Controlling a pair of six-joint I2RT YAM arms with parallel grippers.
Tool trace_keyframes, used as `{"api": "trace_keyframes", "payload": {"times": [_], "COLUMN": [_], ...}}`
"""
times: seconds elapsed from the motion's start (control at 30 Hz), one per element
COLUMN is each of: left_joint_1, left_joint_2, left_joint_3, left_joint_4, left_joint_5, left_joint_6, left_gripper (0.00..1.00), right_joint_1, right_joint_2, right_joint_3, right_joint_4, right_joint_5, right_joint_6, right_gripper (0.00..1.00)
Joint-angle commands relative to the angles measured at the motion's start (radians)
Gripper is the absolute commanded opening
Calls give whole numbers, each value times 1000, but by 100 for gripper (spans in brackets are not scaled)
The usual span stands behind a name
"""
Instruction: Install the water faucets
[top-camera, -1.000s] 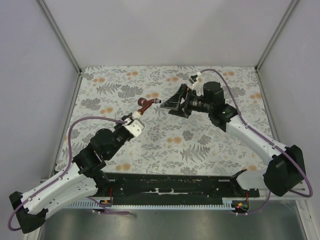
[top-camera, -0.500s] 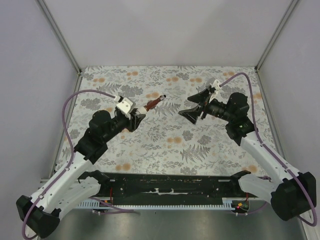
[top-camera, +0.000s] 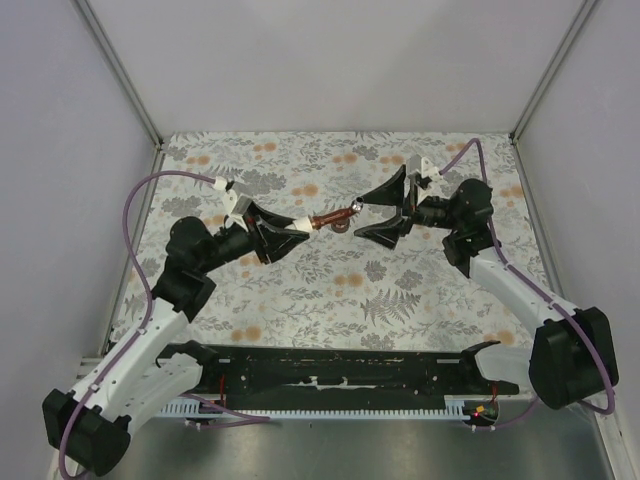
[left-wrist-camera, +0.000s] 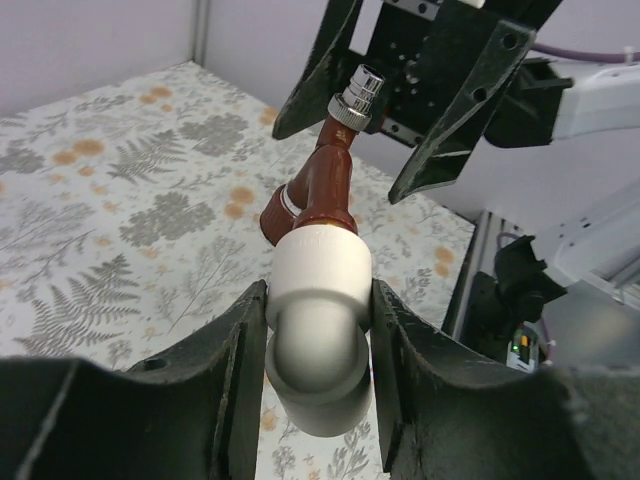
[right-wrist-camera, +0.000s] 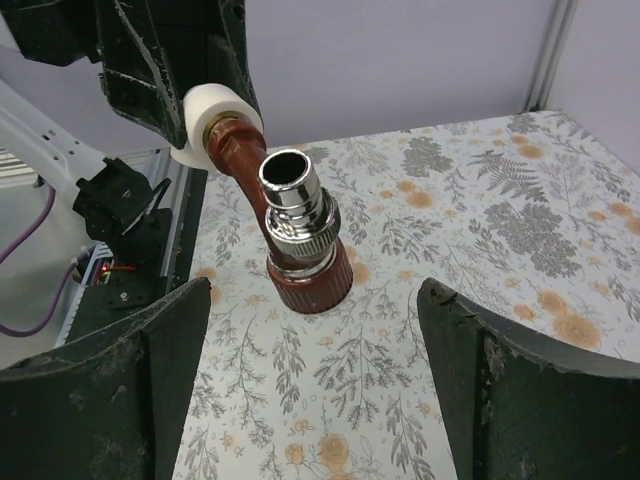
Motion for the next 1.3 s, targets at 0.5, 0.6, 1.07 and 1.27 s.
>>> {"api": "trace_keyframes", "payload": {"times": [0.5, 0.6, 1.07, 1.27], "left_joint_1": [5, 5, 2, 3], "left_joint_2": [62, 59, 0, -22], "left_joint_3": [101, 119, 319, 265], "left_joint_4": [171, 139, -502, -413], "left_joint_5": [202, 223, 158, -79], "left_joint_6": [-111, -57, 609, 287], "left_gripper": [2, 2, 14, 75], "right_joint_1": [113, 116, 116, 116], "right_joint_2": [67, 83, 242, 218], "right_joint_3": [139, 159, 162, 186], "right_joint_4": [83, 79, 455, 293], "right_joint_5": [-78, -95, -23, -28], "right_joint_6": [180, 247, 1176, 1004], "right_gripper": [65, 43, 0, 0]}}
